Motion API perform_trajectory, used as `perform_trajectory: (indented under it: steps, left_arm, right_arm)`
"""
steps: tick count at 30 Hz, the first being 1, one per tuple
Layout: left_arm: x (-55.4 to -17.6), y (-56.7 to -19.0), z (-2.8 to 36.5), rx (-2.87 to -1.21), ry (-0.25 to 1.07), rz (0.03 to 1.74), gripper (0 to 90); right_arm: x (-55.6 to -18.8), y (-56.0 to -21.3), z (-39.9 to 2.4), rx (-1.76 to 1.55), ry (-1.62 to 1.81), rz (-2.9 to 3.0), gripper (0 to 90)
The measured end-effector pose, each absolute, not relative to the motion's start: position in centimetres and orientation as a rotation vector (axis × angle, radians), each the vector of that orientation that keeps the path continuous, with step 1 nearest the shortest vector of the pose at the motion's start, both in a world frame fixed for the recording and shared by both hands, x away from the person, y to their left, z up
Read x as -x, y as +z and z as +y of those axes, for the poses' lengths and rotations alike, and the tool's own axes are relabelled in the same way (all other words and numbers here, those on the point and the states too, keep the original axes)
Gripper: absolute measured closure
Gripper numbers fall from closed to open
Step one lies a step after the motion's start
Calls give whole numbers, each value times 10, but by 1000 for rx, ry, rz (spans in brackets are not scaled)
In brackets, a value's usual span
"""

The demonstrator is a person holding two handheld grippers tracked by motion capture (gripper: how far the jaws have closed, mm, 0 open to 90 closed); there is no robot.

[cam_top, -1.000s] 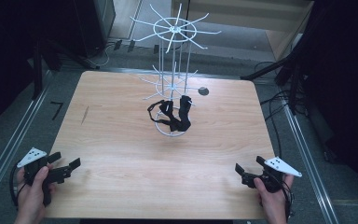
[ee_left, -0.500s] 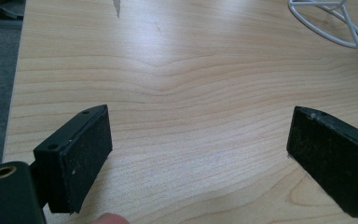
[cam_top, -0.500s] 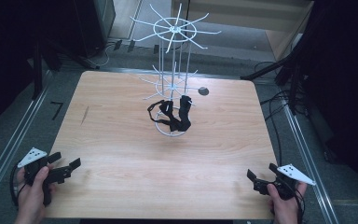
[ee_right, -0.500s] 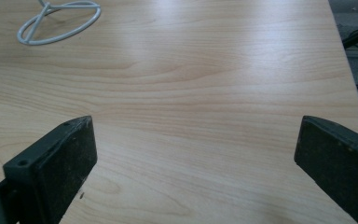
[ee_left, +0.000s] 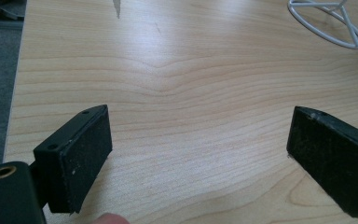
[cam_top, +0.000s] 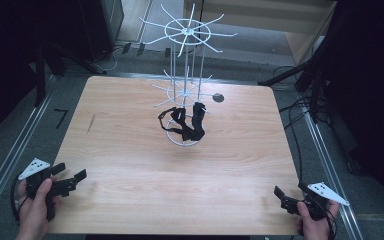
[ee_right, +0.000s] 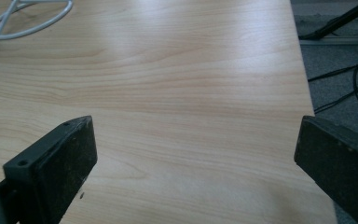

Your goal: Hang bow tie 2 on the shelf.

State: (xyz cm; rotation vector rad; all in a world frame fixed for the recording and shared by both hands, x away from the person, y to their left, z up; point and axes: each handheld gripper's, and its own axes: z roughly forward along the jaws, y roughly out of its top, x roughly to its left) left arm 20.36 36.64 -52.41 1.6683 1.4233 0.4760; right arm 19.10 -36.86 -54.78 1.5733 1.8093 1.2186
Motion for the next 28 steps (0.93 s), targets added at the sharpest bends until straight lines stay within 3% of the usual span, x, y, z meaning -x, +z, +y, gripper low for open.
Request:
perform_trajectory:
  steps: [10, 28]
  left_arm:
    - [-204, -524, 366, -1668, 478, 1425, 71]
    - [-203, -524, 365, -1664, 470, 1412, 71]
  right_arm:
    - [-184, -553, -380, -1617, 1202, 1746, 48]
    - [-185, -552, -367, -1551, 1107, 1818, 50]
